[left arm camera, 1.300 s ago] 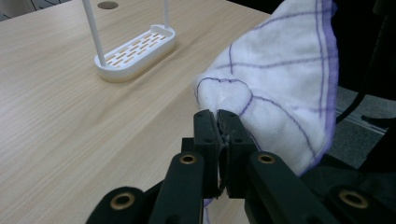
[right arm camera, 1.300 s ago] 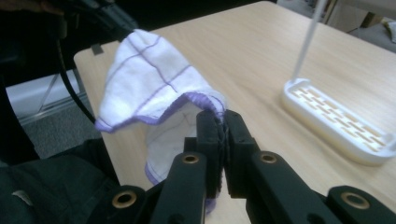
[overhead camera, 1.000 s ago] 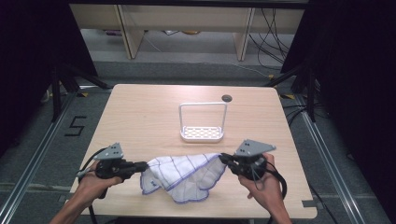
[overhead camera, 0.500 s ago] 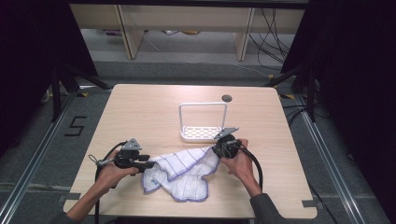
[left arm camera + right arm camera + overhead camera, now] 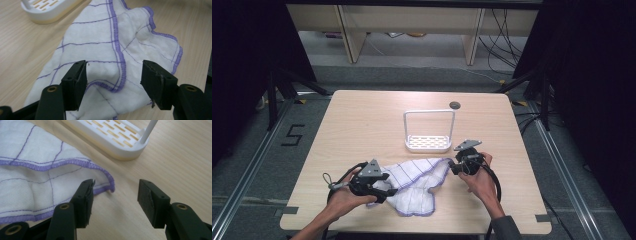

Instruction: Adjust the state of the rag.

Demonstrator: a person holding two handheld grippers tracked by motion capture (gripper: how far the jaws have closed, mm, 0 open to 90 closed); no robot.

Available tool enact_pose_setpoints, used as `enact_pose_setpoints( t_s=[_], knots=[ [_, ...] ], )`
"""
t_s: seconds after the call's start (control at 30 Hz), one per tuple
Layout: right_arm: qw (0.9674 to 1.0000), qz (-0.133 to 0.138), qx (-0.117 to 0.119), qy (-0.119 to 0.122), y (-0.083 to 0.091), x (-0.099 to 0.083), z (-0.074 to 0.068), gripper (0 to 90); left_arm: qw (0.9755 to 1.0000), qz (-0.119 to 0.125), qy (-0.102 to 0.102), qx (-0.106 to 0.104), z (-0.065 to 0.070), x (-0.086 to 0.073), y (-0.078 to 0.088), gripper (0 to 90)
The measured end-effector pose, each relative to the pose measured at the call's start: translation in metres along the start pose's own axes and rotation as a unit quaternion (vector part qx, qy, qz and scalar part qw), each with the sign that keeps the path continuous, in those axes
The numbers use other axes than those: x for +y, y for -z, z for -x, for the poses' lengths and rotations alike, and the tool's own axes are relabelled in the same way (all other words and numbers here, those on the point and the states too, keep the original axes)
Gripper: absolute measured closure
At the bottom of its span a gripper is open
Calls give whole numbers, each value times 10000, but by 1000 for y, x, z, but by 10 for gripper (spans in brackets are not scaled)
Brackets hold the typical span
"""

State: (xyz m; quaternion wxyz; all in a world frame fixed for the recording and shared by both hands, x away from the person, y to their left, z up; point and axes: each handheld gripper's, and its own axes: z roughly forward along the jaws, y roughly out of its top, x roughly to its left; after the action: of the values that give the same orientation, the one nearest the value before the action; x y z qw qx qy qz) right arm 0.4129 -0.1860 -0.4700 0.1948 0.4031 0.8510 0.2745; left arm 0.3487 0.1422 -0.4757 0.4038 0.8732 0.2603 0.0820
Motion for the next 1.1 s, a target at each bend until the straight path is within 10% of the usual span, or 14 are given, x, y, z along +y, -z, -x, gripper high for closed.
enact_pose_setpoints(
  t_s=[0.33,0.5,0.73,1.1],
  knots=[
    [9977,333,586,-44,34,-10,-28,459,9966,-539,-581,205,2,5,-22,444],
    [9965,347,759,-3,38,-16,-35,457,9932,-645,-890,373,-2,7,-29,778],
    [9954,411,870,-33,44,-18,-39,466,9988,1,-385,292,-30,28,-2,859],
    [9891,428,1335,450,54,-30,-85,475,9966,-372,88,729,-101,38,-20,845]
  ],
)
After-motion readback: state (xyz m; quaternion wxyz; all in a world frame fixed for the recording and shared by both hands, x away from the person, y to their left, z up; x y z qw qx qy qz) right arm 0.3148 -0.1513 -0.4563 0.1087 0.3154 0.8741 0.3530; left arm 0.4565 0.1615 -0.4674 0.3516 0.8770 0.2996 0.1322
